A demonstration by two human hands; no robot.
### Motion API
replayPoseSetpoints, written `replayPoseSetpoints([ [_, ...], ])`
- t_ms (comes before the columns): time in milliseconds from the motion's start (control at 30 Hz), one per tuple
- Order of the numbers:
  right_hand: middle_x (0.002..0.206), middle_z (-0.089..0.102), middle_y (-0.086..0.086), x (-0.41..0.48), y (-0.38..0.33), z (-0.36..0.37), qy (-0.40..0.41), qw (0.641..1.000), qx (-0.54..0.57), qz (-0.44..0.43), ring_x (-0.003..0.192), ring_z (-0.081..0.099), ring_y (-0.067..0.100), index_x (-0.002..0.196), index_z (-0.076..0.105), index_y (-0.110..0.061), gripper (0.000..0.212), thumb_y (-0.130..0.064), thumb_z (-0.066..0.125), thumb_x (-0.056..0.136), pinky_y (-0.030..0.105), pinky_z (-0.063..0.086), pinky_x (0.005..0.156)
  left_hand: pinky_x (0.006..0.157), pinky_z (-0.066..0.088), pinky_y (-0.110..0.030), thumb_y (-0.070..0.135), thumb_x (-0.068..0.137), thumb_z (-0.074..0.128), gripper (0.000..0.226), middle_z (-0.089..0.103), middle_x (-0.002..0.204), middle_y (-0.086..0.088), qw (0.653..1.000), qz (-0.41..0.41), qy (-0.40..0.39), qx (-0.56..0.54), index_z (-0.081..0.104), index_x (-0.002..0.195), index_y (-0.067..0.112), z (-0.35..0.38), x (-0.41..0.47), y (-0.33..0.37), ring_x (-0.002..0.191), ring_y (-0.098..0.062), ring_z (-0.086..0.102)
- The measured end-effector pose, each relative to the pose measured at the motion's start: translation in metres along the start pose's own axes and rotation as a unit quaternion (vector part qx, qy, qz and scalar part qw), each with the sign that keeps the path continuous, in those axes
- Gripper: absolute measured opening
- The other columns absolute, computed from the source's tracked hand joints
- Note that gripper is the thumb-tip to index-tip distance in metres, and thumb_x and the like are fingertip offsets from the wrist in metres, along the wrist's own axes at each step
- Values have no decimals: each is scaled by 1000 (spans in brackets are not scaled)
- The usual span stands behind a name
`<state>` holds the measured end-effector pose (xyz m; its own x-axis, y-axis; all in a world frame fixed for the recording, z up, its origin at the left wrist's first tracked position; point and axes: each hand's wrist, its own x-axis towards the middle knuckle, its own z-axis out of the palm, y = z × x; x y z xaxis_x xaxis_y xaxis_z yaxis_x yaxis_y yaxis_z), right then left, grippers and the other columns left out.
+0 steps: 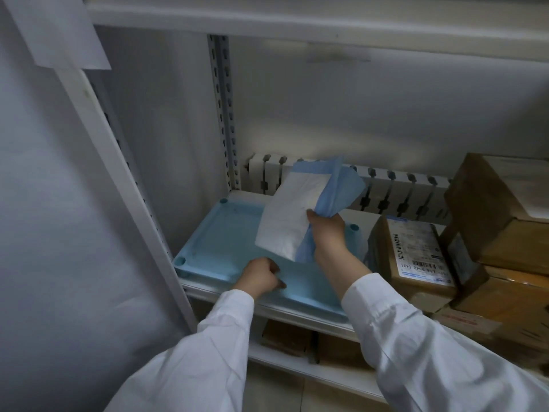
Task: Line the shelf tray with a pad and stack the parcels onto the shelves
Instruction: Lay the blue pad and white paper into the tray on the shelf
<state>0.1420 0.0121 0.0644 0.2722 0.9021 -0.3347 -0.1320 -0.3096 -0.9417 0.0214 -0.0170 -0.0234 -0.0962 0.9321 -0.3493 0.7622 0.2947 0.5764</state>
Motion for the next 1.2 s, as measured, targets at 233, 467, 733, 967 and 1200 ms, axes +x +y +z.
replayPoseSetpoints([
  [233, 127, 57, 15, 4, -2, 5, 21, 999, 13, -41, 114, 55, 32, 128, 47, -5, 41, -18, 59, 92, 30, 41, 84, 114, 22, -41, 32, 64, 84, 118, 2, 159, -8, 989, 122, 71, -33, 2, 149, 40, -34, -12, 38, 146, -30, 7],
  [467, 94, 59, 10, -2, -19, -2, -102, 967, 230, 45, 91, 57, 26, 117, 53, -8, 40, -41, 45, 96, 35, 46, 84, 104, 42, -42, 57, 85, 54, 55, 58, 129, -12, 917, 94, -25, -386, 51, 126, 20, -38, -10, 27, 118, -27, 55],
  [733, 109, 61, 13, 4, -11, -8, -21, 998, -38, -51, 98, 59, 32, 110, 56, -7, 19, -13, 56, 92, 45, 49, 91, 93, 46, -44, 18, 90, 59, 38, 58, 119, -10, 748, -73, 141, -645, 45, 125, 12, -44, 11, 20, 107, -30, 56],
  [967, 78, 57, 1, 5, -9, -8, -69, 970, -150, -177, 80, 56, 22, 66, 48, -19, 29, -10, 70, 82, 33, 46, 73, 107, 32, -54, 68, 68, 65, 85, 42, 131, -2, 792, -108, 32, -600, 36, 133, 22, -56, -1, 48, 121, -29, 41],
  [1200, 70, 58, 0, -9, -11, -2, -269, 939, -182, -112, 65, 53, 11, 70, 56, -16, 27, -31, 57, 92, 19, 41, 58, 72, 49, -37, 43, 91, 53, 39, 61, 101, -12, 834, -9, -54, -548, 59, 115, 12, -64, -10, 69, 88, -26, 59],
])
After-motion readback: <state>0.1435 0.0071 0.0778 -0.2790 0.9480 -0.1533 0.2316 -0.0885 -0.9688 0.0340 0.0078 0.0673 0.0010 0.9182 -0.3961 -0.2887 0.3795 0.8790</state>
